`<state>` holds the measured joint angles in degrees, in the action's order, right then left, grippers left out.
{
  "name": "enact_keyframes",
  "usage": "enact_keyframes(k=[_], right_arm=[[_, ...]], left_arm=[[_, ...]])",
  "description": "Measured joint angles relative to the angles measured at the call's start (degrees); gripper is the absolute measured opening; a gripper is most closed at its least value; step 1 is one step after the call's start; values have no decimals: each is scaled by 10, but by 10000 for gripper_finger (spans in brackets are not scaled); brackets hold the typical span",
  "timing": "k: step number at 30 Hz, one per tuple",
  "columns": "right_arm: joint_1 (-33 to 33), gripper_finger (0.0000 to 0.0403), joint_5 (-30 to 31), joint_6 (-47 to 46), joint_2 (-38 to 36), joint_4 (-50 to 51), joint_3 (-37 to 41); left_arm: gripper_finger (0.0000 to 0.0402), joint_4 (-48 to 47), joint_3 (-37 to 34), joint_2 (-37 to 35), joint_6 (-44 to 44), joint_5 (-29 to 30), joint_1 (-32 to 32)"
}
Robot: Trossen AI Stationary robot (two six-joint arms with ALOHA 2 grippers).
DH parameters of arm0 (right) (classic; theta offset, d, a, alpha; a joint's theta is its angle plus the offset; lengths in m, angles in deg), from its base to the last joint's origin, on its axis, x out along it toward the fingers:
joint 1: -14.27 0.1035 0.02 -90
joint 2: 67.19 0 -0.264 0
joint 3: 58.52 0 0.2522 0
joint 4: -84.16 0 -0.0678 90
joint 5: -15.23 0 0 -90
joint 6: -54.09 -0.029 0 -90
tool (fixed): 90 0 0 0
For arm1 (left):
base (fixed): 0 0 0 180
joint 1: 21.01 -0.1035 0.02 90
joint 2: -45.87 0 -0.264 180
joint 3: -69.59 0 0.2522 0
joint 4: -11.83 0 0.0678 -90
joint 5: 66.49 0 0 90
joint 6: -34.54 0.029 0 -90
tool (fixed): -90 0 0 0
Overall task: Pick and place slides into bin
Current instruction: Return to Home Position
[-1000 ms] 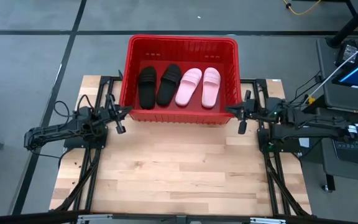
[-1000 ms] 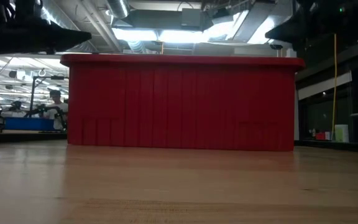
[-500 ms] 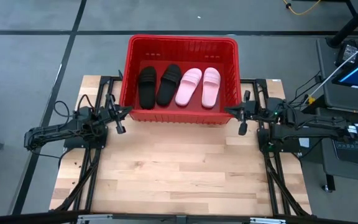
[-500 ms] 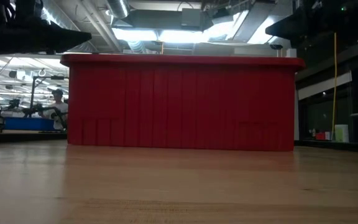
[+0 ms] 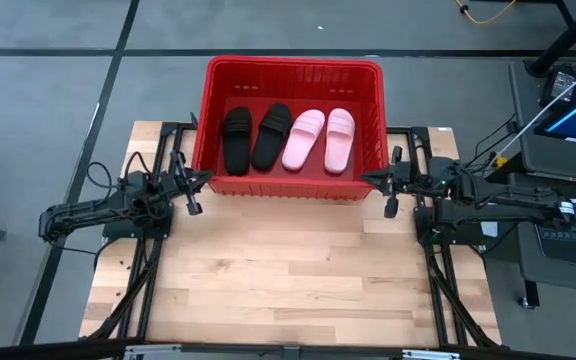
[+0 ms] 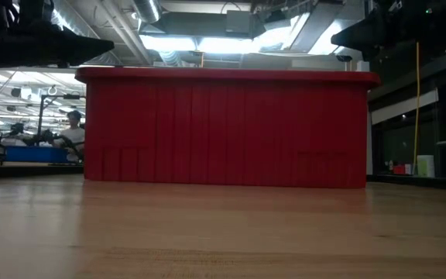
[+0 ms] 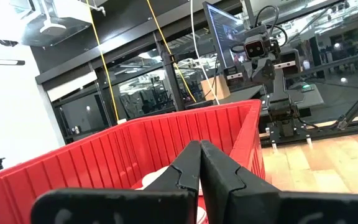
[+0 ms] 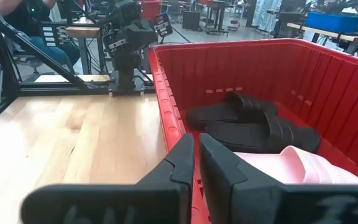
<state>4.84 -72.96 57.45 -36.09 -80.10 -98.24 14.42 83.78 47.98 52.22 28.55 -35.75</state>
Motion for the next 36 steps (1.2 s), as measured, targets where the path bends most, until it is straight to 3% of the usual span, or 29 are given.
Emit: enact_keyframes(k=[19, 29, 36], right_arm=[[13, 28, 4, -15, -15, -44, 11], [56, 28, 5, -30, -188, -248, 240], [56, 28, -3, -63, -265, -170, 253]], left_arm=[[6, 0, 0, 0, 0, 0, 0], [8, 0, 0, 0, 0, 0, 0], [4, 0, 0, 0, 0, 0, 0]])
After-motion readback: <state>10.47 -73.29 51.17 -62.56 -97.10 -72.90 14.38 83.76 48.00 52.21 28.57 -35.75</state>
